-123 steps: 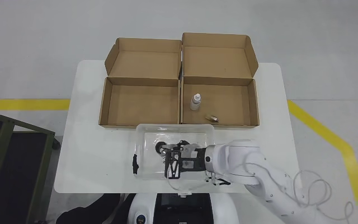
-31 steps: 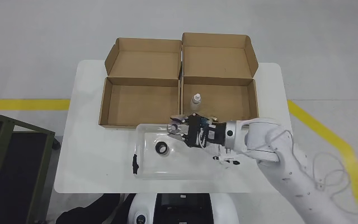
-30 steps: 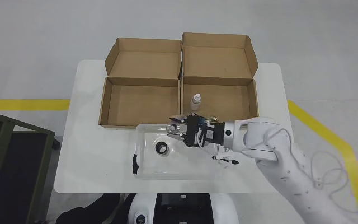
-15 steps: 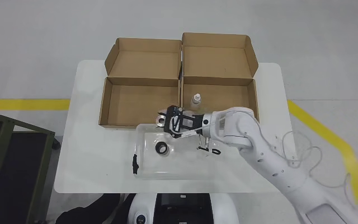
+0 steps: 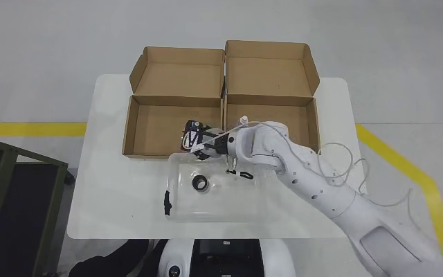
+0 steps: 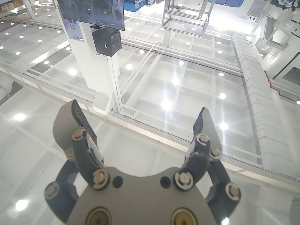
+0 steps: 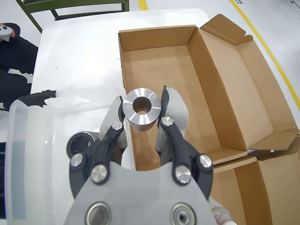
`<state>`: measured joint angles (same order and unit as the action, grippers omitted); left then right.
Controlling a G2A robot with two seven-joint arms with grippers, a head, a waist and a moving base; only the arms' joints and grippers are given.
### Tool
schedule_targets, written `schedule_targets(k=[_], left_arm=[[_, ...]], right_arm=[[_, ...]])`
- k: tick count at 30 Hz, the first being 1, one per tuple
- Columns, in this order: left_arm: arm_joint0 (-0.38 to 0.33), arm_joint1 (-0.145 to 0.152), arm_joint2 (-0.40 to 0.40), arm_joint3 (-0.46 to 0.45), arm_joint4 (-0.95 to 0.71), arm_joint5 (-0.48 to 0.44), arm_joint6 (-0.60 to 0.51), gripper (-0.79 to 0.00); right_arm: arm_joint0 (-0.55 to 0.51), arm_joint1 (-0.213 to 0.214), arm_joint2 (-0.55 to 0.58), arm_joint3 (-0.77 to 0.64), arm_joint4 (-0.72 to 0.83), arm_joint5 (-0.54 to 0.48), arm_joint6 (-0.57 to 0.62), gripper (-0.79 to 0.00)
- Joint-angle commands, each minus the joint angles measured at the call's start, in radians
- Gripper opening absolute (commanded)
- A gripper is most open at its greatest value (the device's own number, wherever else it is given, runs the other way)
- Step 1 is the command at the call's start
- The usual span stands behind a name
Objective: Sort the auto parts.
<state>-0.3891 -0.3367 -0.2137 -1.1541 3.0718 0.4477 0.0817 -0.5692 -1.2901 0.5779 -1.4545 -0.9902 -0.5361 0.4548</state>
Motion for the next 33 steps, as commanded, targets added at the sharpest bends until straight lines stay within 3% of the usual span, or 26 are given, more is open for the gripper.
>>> schedule_targets(k=[1, 18, 30, 33], left_arm=[[0.000, 0.000, 0.000, 0.000, 0.000, 0.000, 0.000, 0.000], [0.000, 0.000, 0.000, 0.000, 0.000, 0.000, 0.000, 0.000], [0.000, 0.000, 0.000, 0.000, 0.000, 0.000, 0.000, 0.000], [0.000, 0.000, 0.000, 0.000, 0.000, 0.000, 0.000, 0.000]], right_arm=[[0.020, -0.019, -0.023, 0.039, 0.001, 0.006, -0.014, -0.785], [0.140, -0.174, -0.141, 0.322, 0.046, 0.053, -0.049, -0.785], [0.178, -0.256, -0.164, 0.495, 0.062, 0.061, -0.047, -0.785], [0.182, -0.272, -0.167, 0.531, 0.059, 0.057, -0.046, -0.720]])
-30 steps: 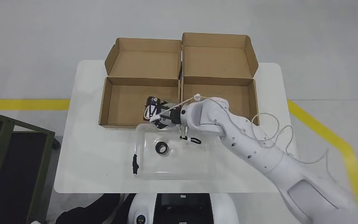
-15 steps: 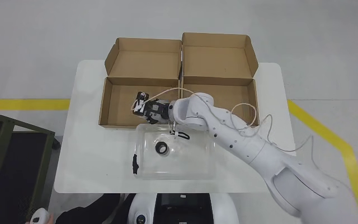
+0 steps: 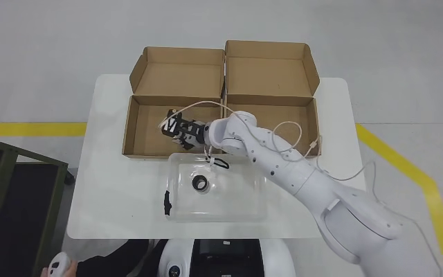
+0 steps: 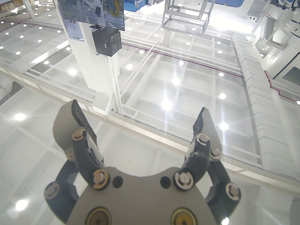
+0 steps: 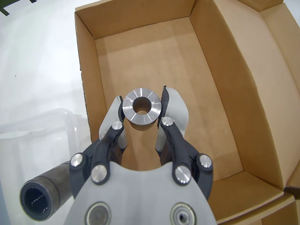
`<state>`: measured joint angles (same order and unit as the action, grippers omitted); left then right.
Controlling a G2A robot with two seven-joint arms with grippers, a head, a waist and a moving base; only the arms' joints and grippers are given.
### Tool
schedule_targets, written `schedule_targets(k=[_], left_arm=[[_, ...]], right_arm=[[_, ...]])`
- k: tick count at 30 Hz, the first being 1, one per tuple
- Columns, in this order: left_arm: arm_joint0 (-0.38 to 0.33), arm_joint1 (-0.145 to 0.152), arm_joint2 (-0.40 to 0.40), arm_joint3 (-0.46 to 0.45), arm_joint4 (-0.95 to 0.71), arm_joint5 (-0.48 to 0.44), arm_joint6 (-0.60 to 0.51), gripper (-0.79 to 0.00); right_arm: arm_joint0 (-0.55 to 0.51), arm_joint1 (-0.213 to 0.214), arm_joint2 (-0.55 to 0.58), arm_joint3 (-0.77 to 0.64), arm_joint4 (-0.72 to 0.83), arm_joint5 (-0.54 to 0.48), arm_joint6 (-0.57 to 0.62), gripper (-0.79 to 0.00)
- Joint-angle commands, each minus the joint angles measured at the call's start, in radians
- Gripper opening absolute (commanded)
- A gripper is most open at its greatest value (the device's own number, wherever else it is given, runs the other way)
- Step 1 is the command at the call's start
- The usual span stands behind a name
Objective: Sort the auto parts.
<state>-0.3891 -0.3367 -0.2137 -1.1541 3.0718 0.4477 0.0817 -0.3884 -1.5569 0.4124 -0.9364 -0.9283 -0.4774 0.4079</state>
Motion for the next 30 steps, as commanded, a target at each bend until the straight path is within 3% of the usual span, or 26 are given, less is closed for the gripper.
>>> schedule_targets(k=[1, 5, 7, 10, 11, 12, 13, 14, 22, 30], left_arm=[[0.000, 0.000, 0.000, 0.000, 0.000, 0.000, 0.000, 0.000], [0.000, 0.000, 0.000, 0.000, 0.000, 0.000, 0.000, 0.000], [0.000, 0.000, 0.000, 0.000, 0.000, 0.000, 0.000, 0.000], [0.000, 0.000, 0.000, 0.000, 0.000, 0.000, 0.000, 0.000], [0.000, 0.000, 0.000, 0.000, 0.000, 0.000, 0.000, 0.000], [0.000, 0.000, 0.000, 0.000, 0.000, 0.000, 0.000, 0.000], [0.000, 0.000, 0.000, 0.000, 0.000, 0.000, 0.000, 0.000], [0.000, 0.000, 0.000, 0.000, 0.000, 0.000, 0.000, 0.000], [0.000, 0.000, 0.000, 0.000, 0.000, 0.000, 0.000, 0.000], [0.000, 0.000, 0.000, 0.000, 0.000, 0.000, 0.000, 0.000]], right_arm=[[0.003, -0.010, -0.004, 0.024, -0.008, -0.004, 0.003, -0.668], [0.007, -0.028, -0.007, 0.061, -0.020, -0.013, 0.000, -0.576], [0.008, -0.035, -0.006, 0.079, -0.023, -0.017, -0.001, -0.474], [0.009, -0.045, -0.003, 0.101, -0.031, -0.024, -0.007, -0.419], [0.009, -0.048, -0.002, 0.107, -0.033, -0.025, -0.008, -0.252], [0.010, -0.051, -0.001, 0.112, -0.036, -0.027, -0.009, -0.169], [0.010, -0.053, 0.001, 0.118, -0.038, -0.029, -0.010, -0.037], [0.011, -0.056, 0.003, 0.122, -0.040, -0.032, -0.011, -0.009], [0.014, -0.053, 0.047, 0.081, -0.051, -0.065, -0.032, 0.000], [-0.042, 0.001, 0.138, -0.165, -0.092, -0.091, 0.044, 0.000]])
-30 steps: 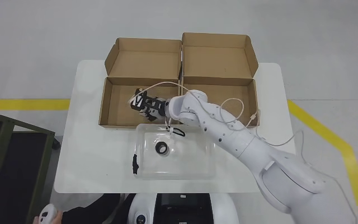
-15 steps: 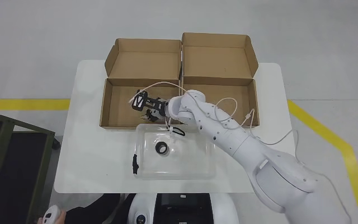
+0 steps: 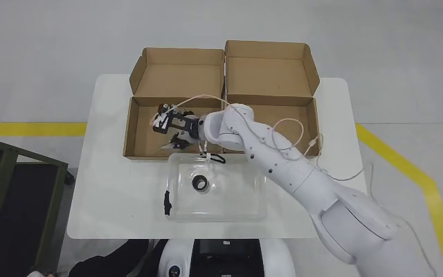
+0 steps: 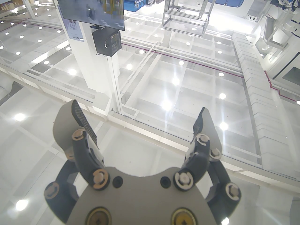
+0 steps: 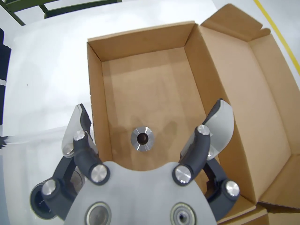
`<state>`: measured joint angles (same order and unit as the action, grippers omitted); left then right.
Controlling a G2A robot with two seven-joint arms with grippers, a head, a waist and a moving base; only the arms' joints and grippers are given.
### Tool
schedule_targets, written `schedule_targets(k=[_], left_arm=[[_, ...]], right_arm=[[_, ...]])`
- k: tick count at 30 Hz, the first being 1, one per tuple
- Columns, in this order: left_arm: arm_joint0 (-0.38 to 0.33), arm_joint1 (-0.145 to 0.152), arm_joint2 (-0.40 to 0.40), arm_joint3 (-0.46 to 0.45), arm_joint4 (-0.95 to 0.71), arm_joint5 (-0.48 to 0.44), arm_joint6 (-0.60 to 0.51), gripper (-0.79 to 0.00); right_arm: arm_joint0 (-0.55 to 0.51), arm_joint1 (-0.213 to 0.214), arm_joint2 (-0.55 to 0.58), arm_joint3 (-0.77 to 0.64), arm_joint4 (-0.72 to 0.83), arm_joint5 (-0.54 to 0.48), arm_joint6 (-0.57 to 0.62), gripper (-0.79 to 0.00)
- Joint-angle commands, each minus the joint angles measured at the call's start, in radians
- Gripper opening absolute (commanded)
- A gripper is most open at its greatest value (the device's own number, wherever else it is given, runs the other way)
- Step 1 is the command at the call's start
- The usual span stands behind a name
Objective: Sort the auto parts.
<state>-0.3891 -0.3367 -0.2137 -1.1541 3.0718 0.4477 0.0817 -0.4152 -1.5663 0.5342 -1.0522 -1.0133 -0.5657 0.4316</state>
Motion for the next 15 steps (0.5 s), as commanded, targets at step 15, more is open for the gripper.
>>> schedule_targets(k=[15], left_arm=[[0.000, 0.000, 0.000, 0.000, 0.000, 0.000, 0.000, 0.000]], right_arm=[[-0.363, 0.154, 0.223, -0.594, -0.128, -0.142, 0.240, 0.000]])
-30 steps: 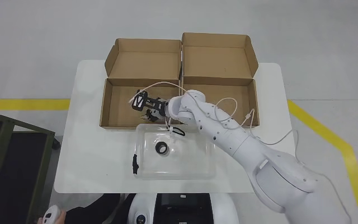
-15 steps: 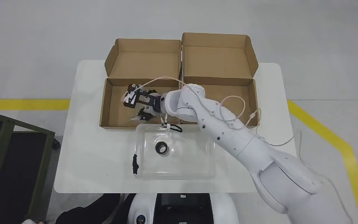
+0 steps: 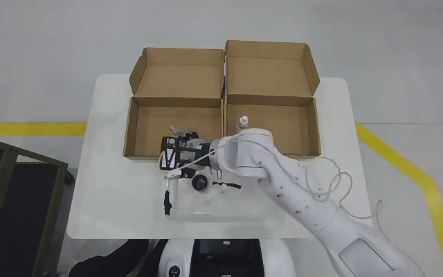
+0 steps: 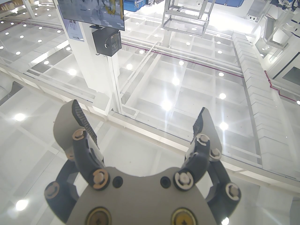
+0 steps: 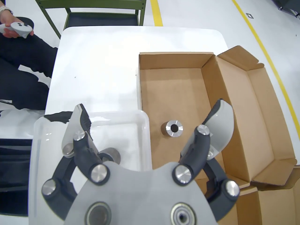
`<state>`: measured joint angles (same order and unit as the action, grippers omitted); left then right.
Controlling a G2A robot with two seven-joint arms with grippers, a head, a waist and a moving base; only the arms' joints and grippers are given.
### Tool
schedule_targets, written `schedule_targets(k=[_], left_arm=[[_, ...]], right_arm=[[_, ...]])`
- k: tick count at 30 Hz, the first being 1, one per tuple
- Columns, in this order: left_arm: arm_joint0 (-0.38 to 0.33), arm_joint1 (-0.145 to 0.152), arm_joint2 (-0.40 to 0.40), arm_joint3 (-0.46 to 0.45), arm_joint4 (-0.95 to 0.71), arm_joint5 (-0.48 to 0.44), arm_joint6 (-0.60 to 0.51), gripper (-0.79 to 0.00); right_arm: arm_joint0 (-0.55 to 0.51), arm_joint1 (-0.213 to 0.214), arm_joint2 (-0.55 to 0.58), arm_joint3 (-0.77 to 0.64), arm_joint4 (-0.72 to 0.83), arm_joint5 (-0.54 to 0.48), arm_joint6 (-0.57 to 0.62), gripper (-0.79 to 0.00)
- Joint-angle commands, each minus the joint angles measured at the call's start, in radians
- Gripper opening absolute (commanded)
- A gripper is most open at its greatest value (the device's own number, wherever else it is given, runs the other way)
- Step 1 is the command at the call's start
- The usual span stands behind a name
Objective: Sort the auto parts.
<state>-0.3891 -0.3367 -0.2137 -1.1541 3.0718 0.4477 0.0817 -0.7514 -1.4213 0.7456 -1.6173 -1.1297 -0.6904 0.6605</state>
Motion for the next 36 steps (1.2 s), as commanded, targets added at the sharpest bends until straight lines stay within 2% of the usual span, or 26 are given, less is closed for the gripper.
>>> schedule_targets(k=[1, 12, 22, 30, 36], left_arm=[[0.000, 0.000, 0.000, 0.000, 0.000, 0.000, 0.000, 0.000], [0.000, 0.000, 0.000, 0.000, 0.000, 0.000, 0.000, 0.000], [0.000, 0.000, 0.000, 0.000, 0.000, 0.000, 0.000, 0.000], [0.000, 0.000, 0.000, 0.000, 0.000, 0.000, 0.000, 0.000], [0.000, 0.000, 0.000, 0.000, 0.000, 0.000, 0.000, 0.000]], right_arm=[[-0.048, 0.016, 0.022, -0.051, -0.022, -0.031, 0.018, 0.000], [-0.206, 0.069, 0.075, -0.142, -0.133, -0.132, 0.042, 0.000], [-0.241, 0.090, 0.090, -0.119, -0.206, -0.163, 0.001, -0.003], [-0.247, 0.096, 0.081, -0.085, -0.243, -0.165, -0.031, -0.111], [-0.241, 0.097, 0.065, -0.046, -0.263, -0.154, -0.055, -0.099]])
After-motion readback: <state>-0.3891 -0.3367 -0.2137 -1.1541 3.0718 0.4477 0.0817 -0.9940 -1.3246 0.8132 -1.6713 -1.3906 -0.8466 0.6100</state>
